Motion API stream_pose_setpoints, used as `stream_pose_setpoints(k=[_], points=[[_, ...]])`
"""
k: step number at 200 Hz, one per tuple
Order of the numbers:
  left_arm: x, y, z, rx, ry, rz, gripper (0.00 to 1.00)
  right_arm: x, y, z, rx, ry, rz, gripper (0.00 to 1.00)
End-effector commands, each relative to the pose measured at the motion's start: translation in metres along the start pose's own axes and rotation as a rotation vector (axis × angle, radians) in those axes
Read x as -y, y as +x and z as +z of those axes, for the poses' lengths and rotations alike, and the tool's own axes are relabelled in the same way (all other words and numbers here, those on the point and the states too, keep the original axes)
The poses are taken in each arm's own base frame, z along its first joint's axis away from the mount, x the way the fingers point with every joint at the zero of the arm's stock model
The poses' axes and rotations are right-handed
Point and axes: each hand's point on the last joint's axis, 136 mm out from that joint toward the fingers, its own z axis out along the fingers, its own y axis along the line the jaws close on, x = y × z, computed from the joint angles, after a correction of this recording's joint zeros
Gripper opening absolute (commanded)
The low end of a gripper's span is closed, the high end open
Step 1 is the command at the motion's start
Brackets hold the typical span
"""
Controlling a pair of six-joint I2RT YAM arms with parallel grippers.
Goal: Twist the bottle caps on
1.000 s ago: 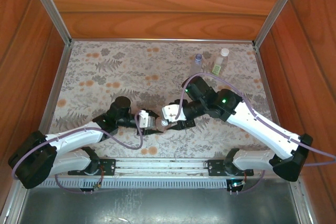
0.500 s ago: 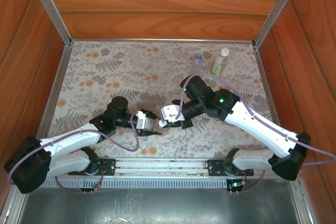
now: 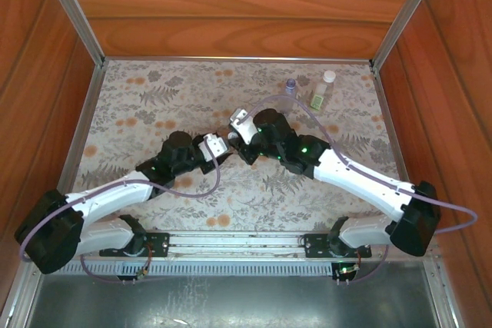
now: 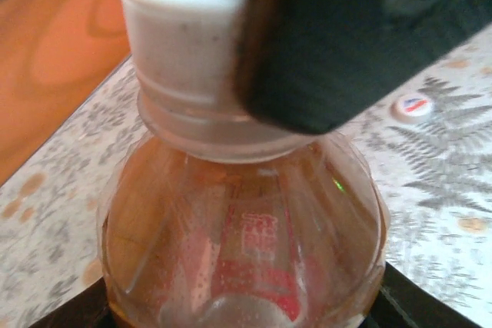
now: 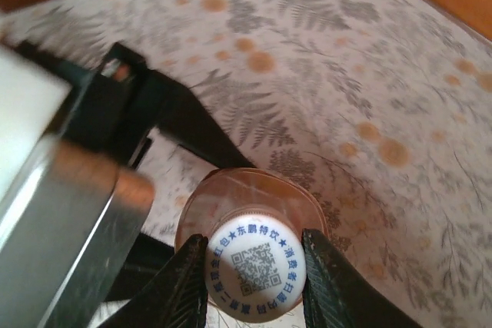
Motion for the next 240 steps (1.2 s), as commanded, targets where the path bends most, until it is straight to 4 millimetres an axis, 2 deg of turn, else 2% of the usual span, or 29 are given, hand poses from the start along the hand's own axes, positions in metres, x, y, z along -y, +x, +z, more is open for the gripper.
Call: stream_pose_setpoints(k=[1,13,38,59,75,89,102,112,127,160,179,196,220,240], points=[[-0.021,-0.028,0.004,0.058,-0.082,0.027,0.51,0.06,0.011,0.004,-0.047,0.364,0.371,0.0],[-0.021,-0.024,0.008,0.039,-0.09,0.04,0.51,0.063,0.016,0.004,-0.122,0.402,0.427,0.01],[-0.017,-0.019,0.011,0.025,-0.078,0.042,0.51,0.055,0.01,0.004,-0.159,0.345,0.406,0.18],[-0.007,-0.015,0.008,0.035,-0.032,0.041,0.51,0.035,-0.008,0.001,-0.069,0.186,0.276,0.38],[0.005,-0.015,0.002,0.066,0.035,0.042,0.51,0.015,-0.021,-0.009,0.015,0.042,0.115,0.61],[0.021,-0.017,-0.006,0.111,0.131,0.038,0.51,-0.004,-0.027,-0.024,0.087,-0.076,-0.06,0.74],[0.038,-0.023,-0.014,0.163,0.237,0.038,0.51,-0.024,-0.026,-0.041,0.142,-0.179,-0.2,0.78],[0.052,-0.027,-0.019,0.199,0.317,0.045,0.51,-0.044,-0.021,-0.056,0.186,-0.29,-0.307,0.78],[0.068,-0.036,-0.028,0.25,0.418,0.047,0.51,-0.064,-0.015,-0.073,0.23,-0.399,-0.426,0.78],[0.094,-0.063,-0.052,0.366,0.639,0.039,0.51,-0.092,-0.001,-0.1,0.245,-0.582,-0.578,0.78],[0.106,-0.074,-0.064,0.419,0.748,0.048,0.51,-0.102,0.001,-0.111,0.244,-0.665,-0.594,0.74],[0.111,-0.081,-0.07,0.448,0.793,0.062,0.51,-0.105,0.001,-0.113,0.238,-0.699,-0.594,0.64],[0.112,-0.084,-0.075,0.464,0.813,0.071,0.51,-0.108,0.001,-0.111,0.224,-0.723,-0.591,0.52],[0.114,-0.082,-0.074,0.463,0.819,0.071,0.51,-0.11,0.0,-0.111,0.232,-0.743,-0.585,0.47]])
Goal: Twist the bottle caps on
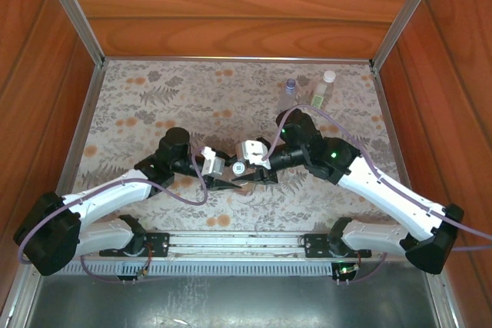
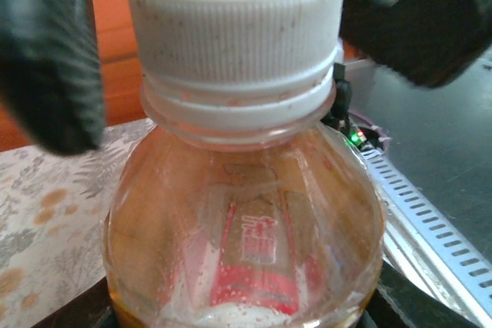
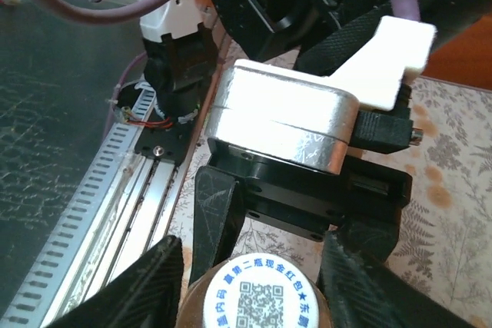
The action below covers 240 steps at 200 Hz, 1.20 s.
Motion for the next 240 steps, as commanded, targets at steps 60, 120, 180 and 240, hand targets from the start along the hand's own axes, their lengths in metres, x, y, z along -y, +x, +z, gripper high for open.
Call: stream_pose_setpoints(k=[60,120,180,240], points=[[0.011,0.006,0.004,0.016,0.077,-0.022,0.51,-0.009,-0.013,0.003,0.067,-0.084,0.012,0.36],[-0.015,0.022,0.002,-0.065,-0.088,0.001,0.51,0.023,-0.002,0.005,0.0,0.087,0.116,0.07],[-0.086,0.041,-0.021,-0.237,-0.489,0.04,0.51,0.127,0.052,-0.025,-0.106,0.774,0.466,0.02],[-0.093,0.04,-0.021,-0.237,-0.515,0.045,0.51,0.163,0.107,-0.065,-0.138,1.264,0.924,0.0]])
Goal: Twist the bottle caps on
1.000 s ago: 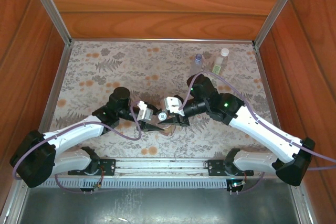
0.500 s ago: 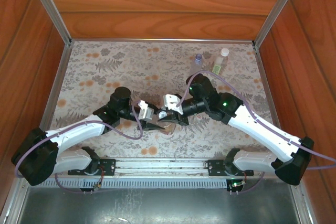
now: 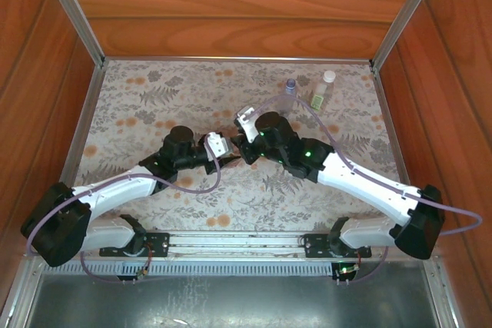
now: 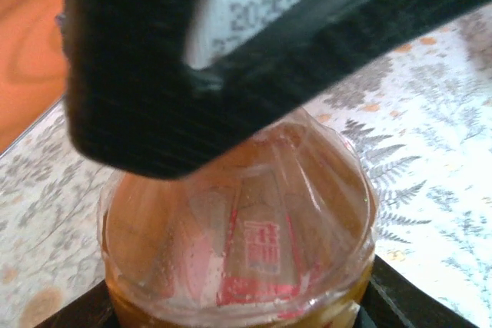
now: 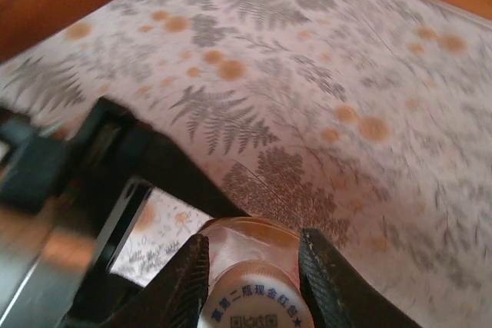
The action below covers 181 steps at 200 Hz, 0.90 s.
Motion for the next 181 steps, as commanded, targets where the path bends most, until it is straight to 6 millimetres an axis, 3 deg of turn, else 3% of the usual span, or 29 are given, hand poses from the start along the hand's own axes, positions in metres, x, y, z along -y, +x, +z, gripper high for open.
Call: stream_pose_setpoints(k=[1,14,31,47,57,73,129,181], points=[[0.003,-0.025,-0.002,0.075,0.019,0.093,0.51,0.082,-0.016,-0.01,0.091,0.43,0.266,0.0],[0.006,-0.02,-0.003,0.069,0.025,0.091,0.51,0.076,-0.022,-0.01,0.095,0.398,0.234,0.06],[0.012,-0.012,-0.005,0.06,0.044,0.085,0.51,0.059,-0.035,-0.012,0.122,0.283,0.104,0.47],[0.024,-0.005,-0.006,0.062,0.096,0.087,0.51,0.038,-0.042,-0.02,0.158,0.145,-0.043,0.68],[0.032,-0.004,-0.007,0.073,0.138,0.085,0.51,0.026,-0.045,-0.029,0.191,0.069,-0.119,0.74],[0.048,-0.011,-0.012,0.114,0.23,0.064,0.45,0.004,-0.045,-0.048,0.262,-0.07,-0.243,0.78],[0.092,-0.05,-0.04,0.273,0.536,0.026,0.48,-0.073,-0.014,-0.116,0.355,-0.567,-0.561,0.77],[0.095,-0.066,-0.05,0.323,0.565,0.067,0.48,-0.092,-0.003,-0.119,0.264,-0.726,-0.563,0.61]])
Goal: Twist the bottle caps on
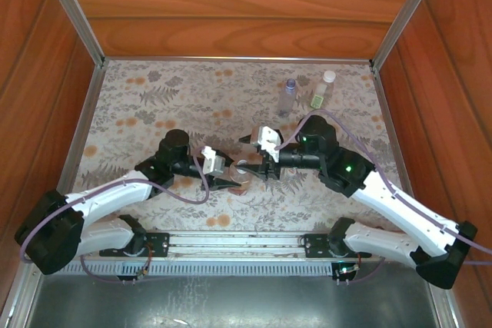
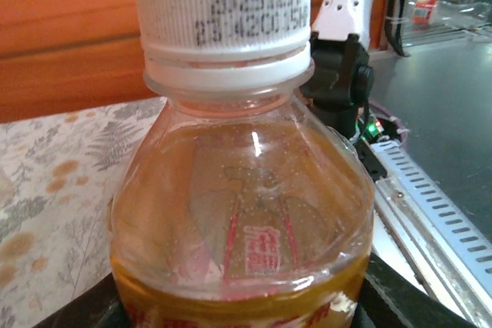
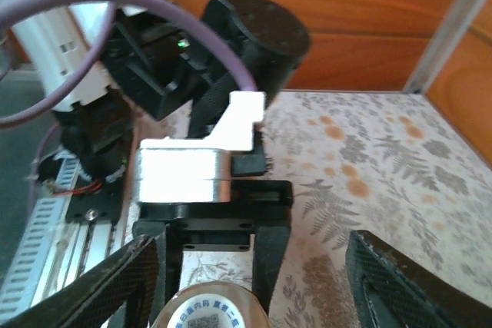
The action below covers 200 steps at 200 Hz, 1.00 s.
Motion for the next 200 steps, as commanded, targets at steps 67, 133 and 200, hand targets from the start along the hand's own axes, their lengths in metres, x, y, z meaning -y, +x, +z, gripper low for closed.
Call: stream_pose_setpoints(k=[67,133,200], points=[[0.012,-0.028,-0.003,0.068,0.071,0.059,0.48,-0.026,0.006,0.008,-0.023,-0.197,0.027,0.51],[0.012,-0.027,-0.005,0.063,0.048,0.071,0.52,-0.022,0.0,0.01,-0.017,-0.194,0.018,0.17],[0.012,-0.036,-0.008,0.075,0.035,0.044,0.77,-0.014,-0.024,0.014,0.18,-0.141,0.004,0.14]])
